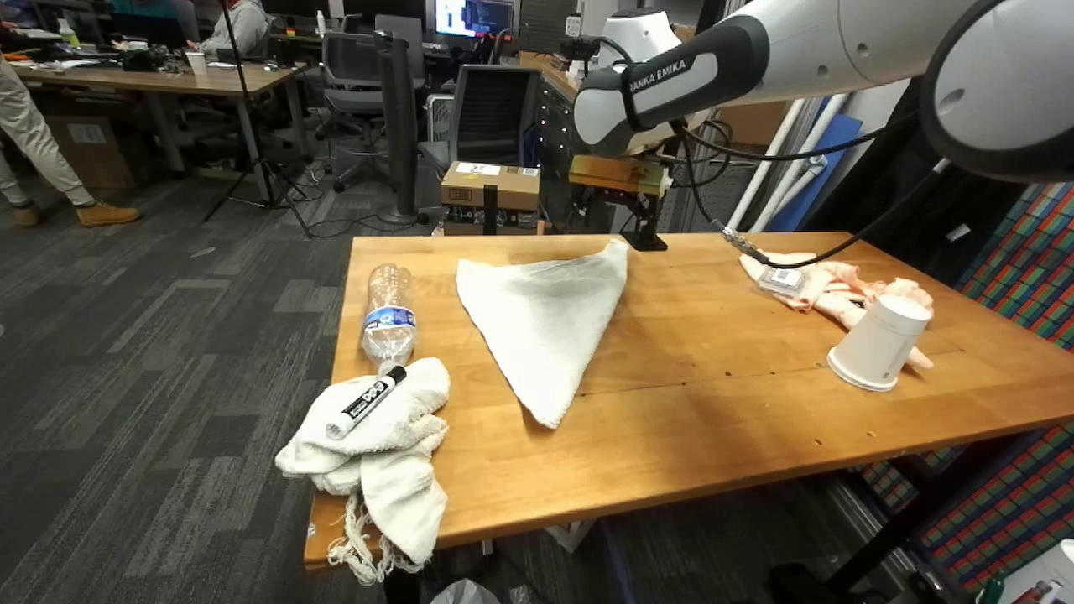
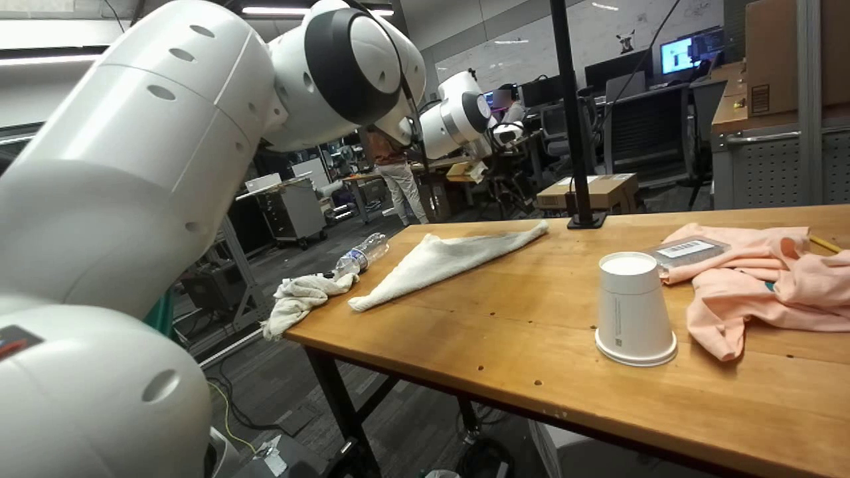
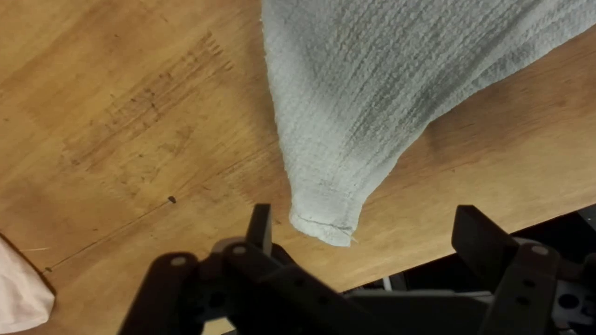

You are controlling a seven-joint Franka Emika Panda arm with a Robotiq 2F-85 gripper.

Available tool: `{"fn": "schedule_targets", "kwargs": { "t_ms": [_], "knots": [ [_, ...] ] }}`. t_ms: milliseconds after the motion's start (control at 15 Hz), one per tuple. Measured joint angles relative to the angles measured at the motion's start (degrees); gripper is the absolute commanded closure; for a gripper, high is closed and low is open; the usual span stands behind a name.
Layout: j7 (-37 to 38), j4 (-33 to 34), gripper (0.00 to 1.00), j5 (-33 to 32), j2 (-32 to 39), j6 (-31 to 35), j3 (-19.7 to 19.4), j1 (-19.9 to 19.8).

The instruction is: Fold the white towel on the table twice, diagonally.

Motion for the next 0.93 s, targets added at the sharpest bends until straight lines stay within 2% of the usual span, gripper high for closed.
{"fn": "schedule_targets", "kwargs": {
  "t_ms": [533, 933],
  "knots": [
    [-0.49, 5.86, 0.0, 3.35, 5.5, -2.12, -0.01, -0.72],
    [-0.49, 7.49, 0.0, 5.71, 7.4, -3.85, -0.01, -0.94]
  ]
}}
